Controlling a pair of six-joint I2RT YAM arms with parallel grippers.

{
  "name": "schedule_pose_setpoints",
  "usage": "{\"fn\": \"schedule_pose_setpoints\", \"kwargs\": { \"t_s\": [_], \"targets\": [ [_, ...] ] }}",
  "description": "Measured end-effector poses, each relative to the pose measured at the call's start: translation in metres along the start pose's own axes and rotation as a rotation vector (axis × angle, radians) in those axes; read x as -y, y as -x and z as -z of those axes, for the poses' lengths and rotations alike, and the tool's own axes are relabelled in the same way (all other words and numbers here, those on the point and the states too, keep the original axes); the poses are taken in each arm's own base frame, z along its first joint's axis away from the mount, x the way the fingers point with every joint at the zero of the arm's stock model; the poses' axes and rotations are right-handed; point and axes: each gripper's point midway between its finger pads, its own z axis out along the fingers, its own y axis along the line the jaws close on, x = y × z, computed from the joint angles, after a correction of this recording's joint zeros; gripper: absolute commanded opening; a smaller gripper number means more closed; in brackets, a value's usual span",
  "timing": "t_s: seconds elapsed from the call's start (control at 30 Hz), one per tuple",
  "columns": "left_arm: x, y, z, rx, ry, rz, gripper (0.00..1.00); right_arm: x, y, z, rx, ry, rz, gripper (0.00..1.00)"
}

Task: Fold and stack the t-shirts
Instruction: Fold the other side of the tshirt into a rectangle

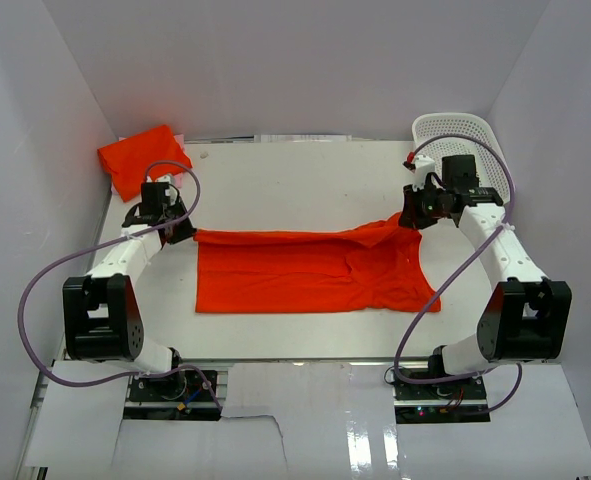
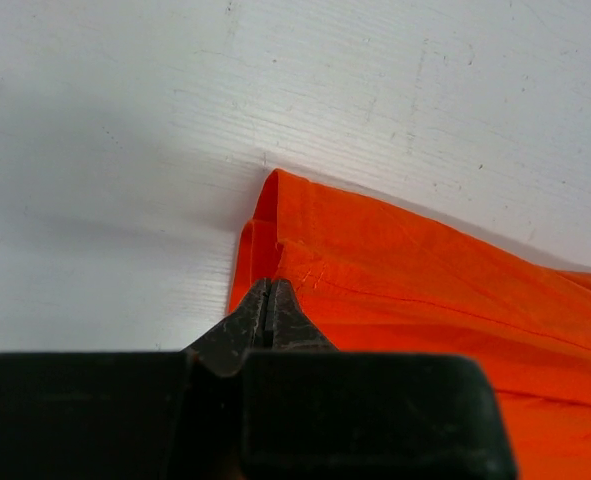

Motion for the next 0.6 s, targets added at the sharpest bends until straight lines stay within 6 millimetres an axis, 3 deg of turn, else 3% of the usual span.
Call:
{"fn": "schedule_pose_setpoints", "kwargs": {
  "t_s": [0.33, 0.6],
  "targets": [
    [-0.004, -0.011, 0.001, -0.028, 0.010, 0.005, 0.00, -0.008, -0.014, 0.007, -0.013, 0.008, -0.007, 0.08],
    [-0.001, -0.005, 0.013, 0.006, -0.002, 0.003, 0.00, -0.014, -0.016, 0.015, -0.002, 0.007, -0.002, 0.08]
  ]
}}
